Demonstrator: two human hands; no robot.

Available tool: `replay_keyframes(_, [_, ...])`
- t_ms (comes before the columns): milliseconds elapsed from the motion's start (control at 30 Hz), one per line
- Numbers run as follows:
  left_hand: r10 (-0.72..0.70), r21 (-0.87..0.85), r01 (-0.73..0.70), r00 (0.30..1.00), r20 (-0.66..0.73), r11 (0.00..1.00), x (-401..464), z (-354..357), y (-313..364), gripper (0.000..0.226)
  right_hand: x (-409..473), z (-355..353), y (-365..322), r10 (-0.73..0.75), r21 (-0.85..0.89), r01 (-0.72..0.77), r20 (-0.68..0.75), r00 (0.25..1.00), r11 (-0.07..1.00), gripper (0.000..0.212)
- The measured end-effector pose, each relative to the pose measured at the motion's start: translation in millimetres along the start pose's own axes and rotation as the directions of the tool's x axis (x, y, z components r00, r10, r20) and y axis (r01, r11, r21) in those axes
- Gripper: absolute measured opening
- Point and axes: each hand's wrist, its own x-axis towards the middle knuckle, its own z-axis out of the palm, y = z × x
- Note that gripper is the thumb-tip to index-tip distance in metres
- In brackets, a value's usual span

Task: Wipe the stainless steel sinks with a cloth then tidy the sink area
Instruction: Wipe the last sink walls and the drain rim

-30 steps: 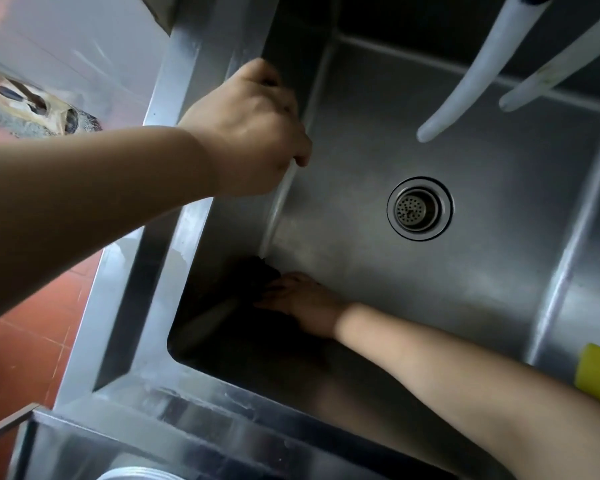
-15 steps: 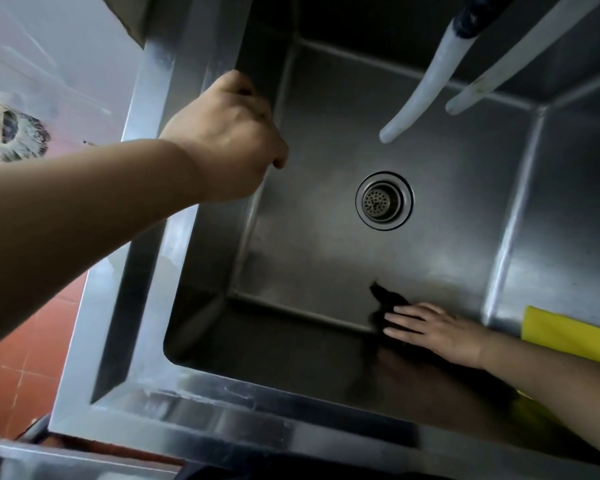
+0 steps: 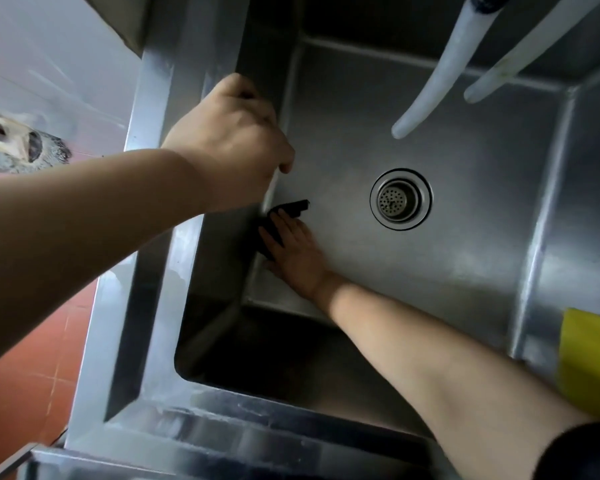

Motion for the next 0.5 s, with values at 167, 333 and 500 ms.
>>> replay_keyframes(167, [0.003, -0.033, -0.003, 1.0, -0.013, 0.999, 0, -1, 1, 0.03, -44, -2, 41, 0.112, 0.027, -0.11, -0.069, 0.991, 0.994, 0.055])
replay_keyframes(333, [-0.017, -0.047, 0.017, 1.0, -0.009, 0.999, 1, -1, 2, 0.029, -160, -31, 120, 0.504, -0.106, -0.505, -0.036, 0.863, 0.857, 0.056])
replay_keyframes(500, [-0.017, -0.04, 0.016, 1.0, -0.018, 0.999, 1, 0, 1, 0.029, -229, -59, 163, 0.775, -0.172, -0.759, 0.04, 0.631, 0.628, 0.069])
